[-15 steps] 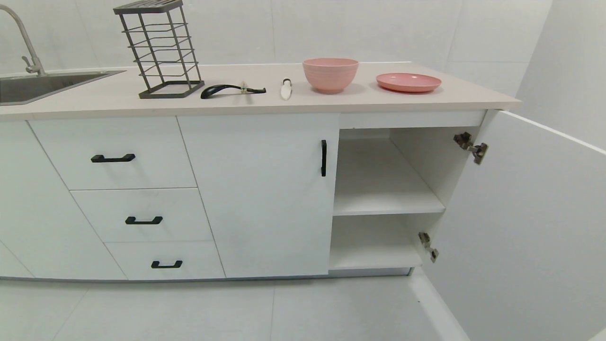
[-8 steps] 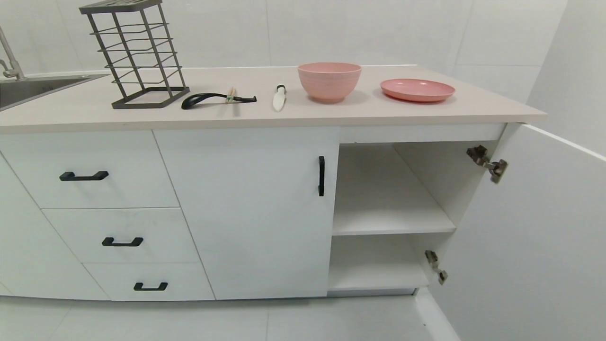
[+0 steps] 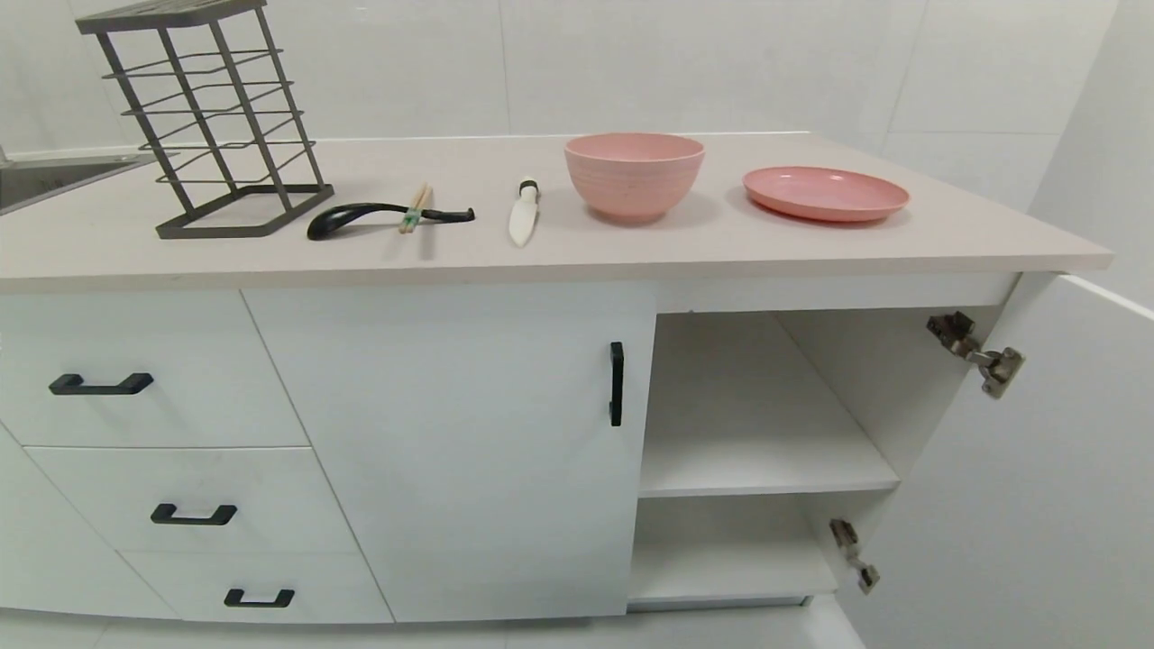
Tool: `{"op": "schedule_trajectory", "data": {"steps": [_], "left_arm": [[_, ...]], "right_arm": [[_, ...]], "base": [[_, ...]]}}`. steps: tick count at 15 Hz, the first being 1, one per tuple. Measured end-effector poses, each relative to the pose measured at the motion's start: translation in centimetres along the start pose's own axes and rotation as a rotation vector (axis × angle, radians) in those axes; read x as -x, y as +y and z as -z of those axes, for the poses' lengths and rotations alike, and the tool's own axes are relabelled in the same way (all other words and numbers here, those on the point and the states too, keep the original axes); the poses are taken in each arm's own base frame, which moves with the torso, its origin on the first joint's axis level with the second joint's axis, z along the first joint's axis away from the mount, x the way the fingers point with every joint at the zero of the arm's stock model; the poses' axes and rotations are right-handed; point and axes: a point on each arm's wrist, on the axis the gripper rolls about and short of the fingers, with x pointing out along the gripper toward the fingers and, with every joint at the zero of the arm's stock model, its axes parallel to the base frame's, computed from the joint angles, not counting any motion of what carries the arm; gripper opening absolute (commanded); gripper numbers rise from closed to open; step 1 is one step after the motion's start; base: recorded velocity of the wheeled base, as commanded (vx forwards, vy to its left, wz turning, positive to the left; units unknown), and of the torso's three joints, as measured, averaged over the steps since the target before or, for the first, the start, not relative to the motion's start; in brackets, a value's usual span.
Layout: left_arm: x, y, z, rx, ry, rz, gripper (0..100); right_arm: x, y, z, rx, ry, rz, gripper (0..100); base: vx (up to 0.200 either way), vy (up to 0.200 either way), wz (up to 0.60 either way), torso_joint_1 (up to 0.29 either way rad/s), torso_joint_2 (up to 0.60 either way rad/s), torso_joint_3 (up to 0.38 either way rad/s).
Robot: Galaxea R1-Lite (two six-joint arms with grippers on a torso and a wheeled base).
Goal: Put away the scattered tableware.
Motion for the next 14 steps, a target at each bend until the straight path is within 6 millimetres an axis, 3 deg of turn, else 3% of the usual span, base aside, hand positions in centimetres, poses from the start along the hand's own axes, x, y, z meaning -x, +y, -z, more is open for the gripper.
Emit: {"op": "schedule_trajectory", "data": {"steps": [4, 11, 14], "left_arm": [[0.00, 0.00, 0.01, 0.001, 0.002, -0.001, 100], [0.00, 0.00, 0.00, 0.002, 0.001, -0.002, 100], [-0.01, 0.00, 0.00, 0.002, 0.001, -0.002, 100]], "right_arm": [[0.00, 0.00, 0.04, 0.000, 0.003, -0.001, 100], [0.00, 0.00, 0.01, 0.000, 0.001, -0.001, 100], [0.00, 0.00, 0.02, 0.000, 0.001, -0.002, 100]], "base": [[0.000, 0.000, 0.00, 0.246, -0.14, -0.158], [0.000, 0.000, 0.00, 0.224, -0.58, -0.212], [0.000, 0.000, 0.00, 0.108, -0.49, -0.225]]}}
